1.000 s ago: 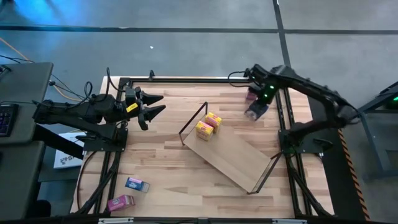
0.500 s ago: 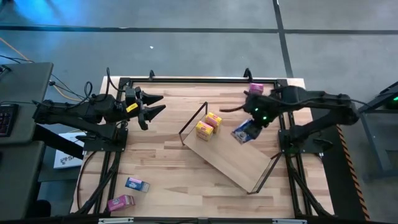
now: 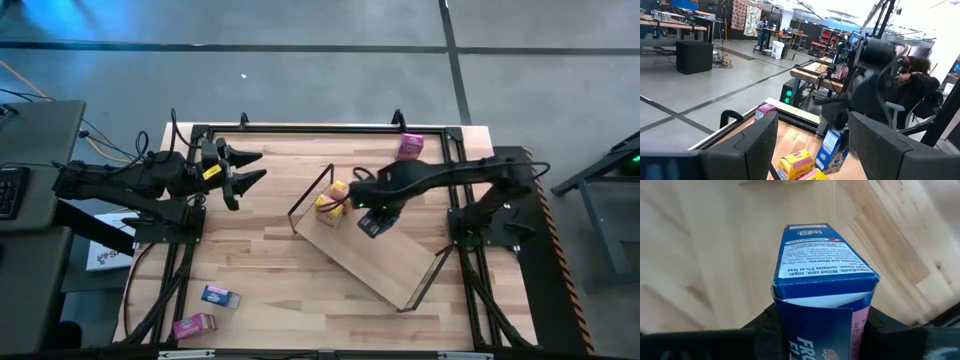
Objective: Stack cereal on shelf
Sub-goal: Put the top blue cereal box on the shelf
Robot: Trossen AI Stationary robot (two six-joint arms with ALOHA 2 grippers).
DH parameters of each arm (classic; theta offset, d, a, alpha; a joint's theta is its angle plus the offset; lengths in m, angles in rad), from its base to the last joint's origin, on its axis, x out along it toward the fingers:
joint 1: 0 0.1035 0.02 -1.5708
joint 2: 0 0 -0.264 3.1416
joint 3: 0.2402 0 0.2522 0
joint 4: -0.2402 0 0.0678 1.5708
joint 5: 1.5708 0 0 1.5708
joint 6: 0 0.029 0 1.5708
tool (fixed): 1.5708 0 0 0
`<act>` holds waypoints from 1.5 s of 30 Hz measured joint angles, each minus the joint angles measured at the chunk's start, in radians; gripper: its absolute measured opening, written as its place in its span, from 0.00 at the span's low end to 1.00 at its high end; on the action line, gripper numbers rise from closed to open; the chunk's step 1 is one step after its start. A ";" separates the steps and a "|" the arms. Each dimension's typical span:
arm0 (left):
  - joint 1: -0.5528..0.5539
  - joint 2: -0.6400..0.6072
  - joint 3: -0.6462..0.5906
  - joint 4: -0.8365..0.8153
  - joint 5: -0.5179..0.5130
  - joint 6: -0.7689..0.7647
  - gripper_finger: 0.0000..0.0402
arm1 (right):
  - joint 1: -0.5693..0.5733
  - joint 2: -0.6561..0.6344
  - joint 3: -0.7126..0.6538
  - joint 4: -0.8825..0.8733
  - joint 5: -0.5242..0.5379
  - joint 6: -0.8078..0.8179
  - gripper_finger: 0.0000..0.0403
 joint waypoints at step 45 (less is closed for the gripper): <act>0.000 0.000 0.000 -0.003 0.001 0.000 0.58 | -0.014 0.110 -0.001 0.100 0.008 -0.153 0.49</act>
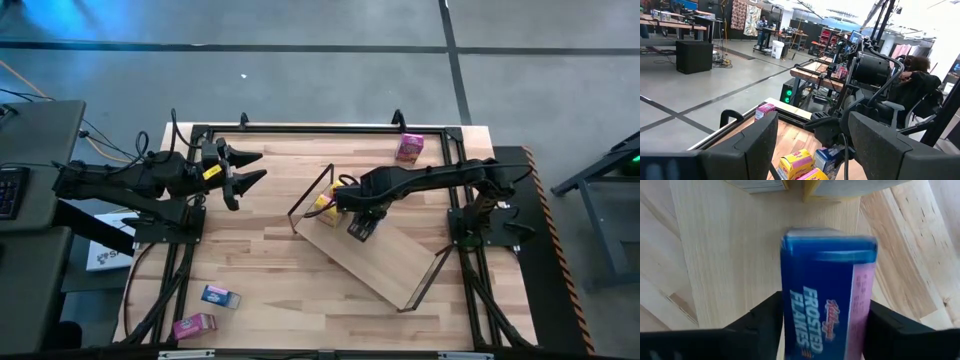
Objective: Stack cereal on shelf
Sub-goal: Put the top blue cereal box on the shelf, then put the bottom blue cereal box on the shelf
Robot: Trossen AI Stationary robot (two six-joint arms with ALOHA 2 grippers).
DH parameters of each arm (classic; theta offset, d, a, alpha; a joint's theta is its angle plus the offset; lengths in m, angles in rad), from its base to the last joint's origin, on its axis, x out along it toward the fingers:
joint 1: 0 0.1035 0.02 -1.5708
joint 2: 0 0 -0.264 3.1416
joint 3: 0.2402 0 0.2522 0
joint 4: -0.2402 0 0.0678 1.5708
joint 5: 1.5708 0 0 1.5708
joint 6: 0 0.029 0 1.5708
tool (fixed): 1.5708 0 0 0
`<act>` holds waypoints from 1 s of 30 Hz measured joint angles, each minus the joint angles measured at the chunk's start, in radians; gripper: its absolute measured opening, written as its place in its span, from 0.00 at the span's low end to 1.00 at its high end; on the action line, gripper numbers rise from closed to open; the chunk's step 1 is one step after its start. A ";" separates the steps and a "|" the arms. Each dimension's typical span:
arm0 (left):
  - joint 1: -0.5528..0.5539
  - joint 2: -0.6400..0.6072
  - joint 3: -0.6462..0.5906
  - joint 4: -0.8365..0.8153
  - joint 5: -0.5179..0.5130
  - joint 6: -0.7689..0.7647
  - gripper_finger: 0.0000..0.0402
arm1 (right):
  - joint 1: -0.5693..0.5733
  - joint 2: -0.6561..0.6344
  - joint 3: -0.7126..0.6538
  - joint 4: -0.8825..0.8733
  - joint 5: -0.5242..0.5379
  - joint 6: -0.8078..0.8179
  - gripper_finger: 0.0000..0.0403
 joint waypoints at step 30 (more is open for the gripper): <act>0.000 0.000 0.000 -0.006 0.050 -0.008 0.58 | 0.002 -0.402 0.001 -0.072 0.162 -0.043 0.57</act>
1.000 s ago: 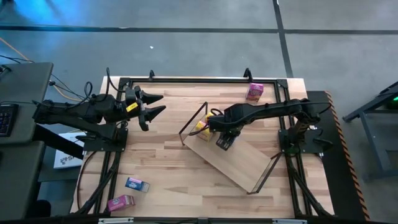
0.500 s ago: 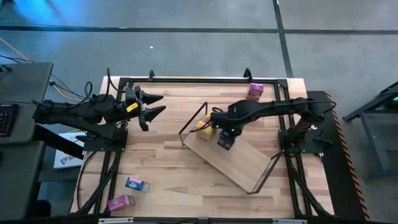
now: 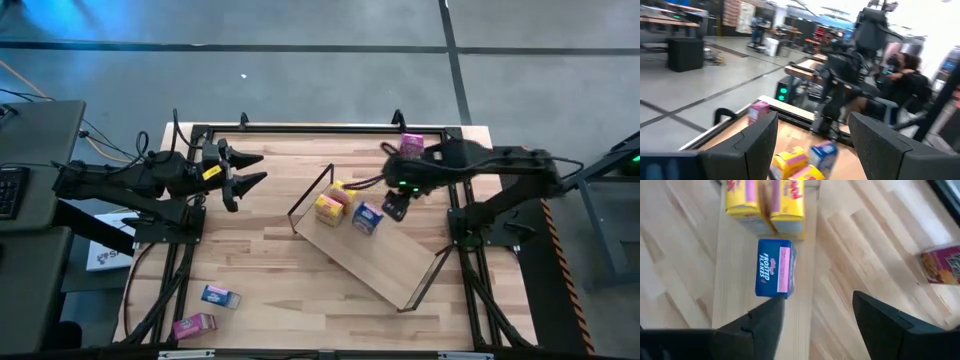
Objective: Stack cereal on shelf
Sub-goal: Put the bottom blue cereal box on the shelf
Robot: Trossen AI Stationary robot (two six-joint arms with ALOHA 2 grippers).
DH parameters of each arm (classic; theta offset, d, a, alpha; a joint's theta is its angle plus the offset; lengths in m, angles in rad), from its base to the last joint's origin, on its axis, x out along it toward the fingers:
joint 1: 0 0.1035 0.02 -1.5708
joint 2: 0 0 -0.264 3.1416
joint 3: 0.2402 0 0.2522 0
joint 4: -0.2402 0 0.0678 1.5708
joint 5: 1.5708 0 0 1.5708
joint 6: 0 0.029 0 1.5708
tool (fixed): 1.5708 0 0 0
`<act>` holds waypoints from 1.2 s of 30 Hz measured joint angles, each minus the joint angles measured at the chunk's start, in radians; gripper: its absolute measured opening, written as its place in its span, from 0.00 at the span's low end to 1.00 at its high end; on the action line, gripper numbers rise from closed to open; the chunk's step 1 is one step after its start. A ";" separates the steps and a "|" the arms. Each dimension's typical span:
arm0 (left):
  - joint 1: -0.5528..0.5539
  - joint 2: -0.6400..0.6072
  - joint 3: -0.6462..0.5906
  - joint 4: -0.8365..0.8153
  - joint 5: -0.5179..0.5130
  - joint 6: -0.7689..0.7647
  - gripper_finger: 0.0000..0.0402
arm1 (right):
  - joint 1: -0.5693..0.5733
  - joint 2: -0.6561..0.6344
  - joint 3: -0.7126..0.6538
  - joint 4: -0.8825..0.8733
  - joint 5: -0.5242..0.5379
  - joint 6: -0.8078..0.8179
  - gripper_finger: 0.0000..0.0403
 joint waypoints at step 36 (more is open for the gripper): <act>0.000 0.000 0.000 -0.007 0.006 0.005 0.58 | 0.100 -0.517 -0.786 1.259 0.225 -0.115 0.57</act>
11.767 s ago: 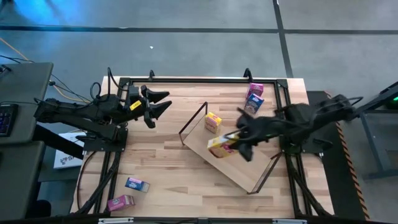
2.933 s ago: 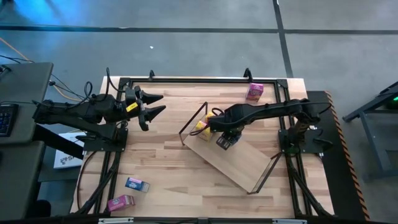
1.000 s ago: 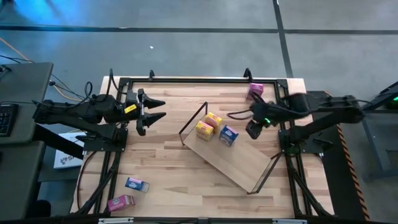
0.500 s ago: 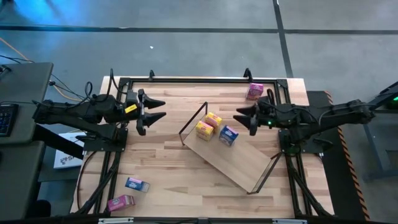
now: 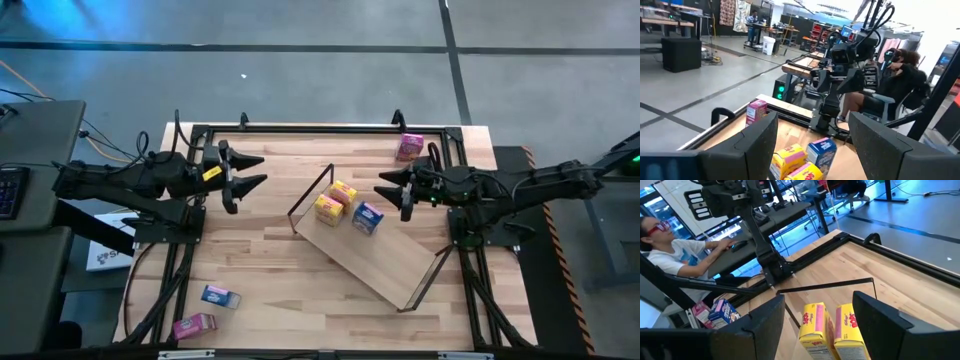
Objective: Stack cereal on shelf
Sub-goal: Put the bottom blue cereal box on the shelf
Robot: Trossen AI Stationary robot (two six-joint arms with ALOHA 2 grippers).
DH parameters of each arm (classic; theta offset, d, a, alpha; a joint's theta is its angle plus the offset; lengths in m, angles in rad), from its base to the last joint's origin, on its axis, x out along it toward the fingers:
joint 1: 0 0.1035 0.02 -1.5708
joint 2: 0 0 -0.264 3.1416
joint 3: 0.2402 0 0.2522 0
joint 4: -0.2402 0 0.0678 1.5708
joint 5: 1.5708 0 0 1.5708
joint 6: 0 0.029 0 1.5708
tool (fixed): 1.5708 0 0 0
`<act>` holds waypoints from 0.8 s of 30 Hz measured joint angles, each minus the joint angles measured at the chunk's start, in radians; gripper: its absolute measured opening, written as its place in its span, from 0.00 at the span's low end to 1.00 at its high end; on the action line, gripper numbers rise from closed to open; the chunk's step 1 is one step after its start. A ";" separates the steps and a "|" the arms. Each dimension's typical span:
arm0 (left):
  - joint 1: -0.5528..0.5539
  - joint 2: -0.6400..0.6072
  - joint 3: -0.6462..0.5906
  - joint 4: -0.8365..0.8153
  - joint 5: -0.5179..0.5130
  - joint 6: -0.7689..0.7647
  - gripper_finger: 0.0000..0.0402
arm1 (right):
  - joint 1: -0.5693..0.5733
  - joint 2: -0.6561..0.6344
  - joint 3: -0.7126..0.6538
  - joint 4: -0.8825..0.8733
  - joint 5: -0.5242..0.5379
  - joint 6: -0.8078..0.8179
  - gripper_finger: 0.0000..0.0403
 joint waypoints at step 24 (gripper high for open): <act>0.000 0.010 0.015 -0.043 0.158 -0.138 0.58 | 0.000 0.000 0.002 -0.002 -0.045 0.000 0.57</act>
